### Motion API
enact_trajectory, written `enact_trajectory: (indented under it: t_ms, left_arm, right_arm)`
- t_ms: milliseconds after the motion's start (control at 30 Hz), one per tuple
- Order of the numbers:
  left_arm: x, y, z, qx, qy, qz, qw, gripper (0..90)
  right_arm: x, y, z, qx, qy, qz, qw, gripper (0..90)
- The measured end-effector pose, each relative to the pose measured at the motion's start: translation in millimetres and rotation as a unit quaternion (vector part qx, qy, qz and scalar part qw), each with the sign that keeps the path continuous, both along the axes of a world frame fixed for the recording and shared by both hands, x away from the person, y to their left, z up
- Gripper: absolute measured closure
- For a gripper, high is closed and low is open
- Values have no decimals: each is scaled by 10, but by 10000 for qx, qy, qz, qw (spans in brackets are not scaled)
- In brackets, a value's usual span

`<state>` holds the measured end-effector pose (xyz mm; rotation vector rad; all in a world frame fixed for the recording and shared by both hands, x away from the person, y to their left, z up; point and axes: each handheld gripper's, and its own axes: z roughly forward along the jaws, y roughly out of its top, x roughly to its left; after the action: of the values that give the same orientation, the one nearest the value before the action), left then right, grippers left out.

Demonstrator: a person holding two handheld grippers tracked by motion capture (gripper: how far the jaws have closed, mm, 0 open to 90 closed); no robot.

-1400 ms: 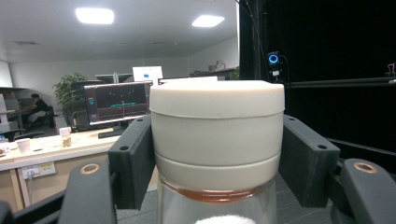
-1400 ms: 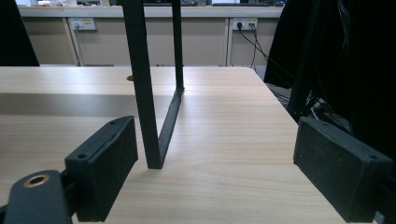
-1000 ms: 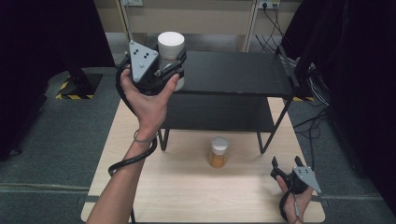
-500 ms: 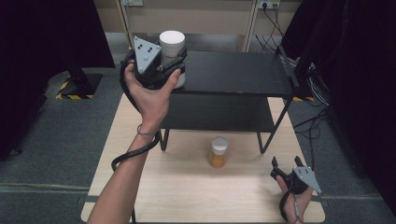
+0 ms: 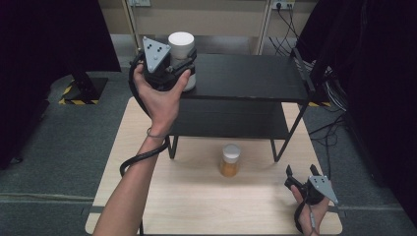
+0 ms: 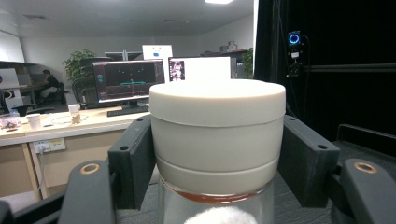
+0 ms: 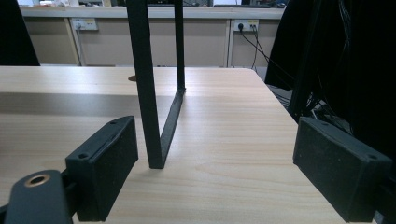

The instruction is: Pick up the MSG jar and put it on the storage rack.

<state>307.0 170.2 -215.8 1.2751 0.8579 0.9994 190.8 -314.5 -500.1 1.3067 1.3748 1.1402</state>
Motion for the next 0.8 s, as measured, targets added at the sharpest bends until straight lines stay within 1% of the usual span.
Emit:
enact_trajectory:
  t_ms: [100,167,300,467,533,567,667,700,767,800]
  left_arm:
    - [1,20,-38,-90,-33,-18,10000,334]
    - [16,53,-68,-149,-64,-94,9998,333]
    - [21,79,-58,-160,-36,-144,9998,332]
    - [39,83,-112,-208,-119,-164,9996,331]
    - [46,87,-112,-172,-126,-166,9996,328]
    - [52,86,-109,-151,-121,-163,9997,315]
    - [67,85,-106,-143,-120,-163,9997,169]
    - [74,88,-132,-162,-200,-156,9995,131]
    - [65,100,-163,-217,-296,-155,9992,70]
    - [65,100,-163,-217,-296,-155,9992,40]
  right_arm:
    - [0,4,-1,-13,-2,-2,10000,139]
    - [-1,5,-3,-33,-8,1,10000,139]
    - [1,12,-1,-50,-3,4,10000,139]
    - [-1,16,-3,-53,-9,8,10000,139]
    - [-2,14,-4,-51,-14,11,10000,139]
    - [-2,11,-5,-44,-14,12,10000,140]
    - [-2,9,-4,-38,-11,14,10000,139]
    - [-1,12,-3,-49,-11,13,10000,139]
    - [-2,18,-4,-64,-15,7,10000,139]
    - [-2,18,-4,-64,-15,7,10000,139]
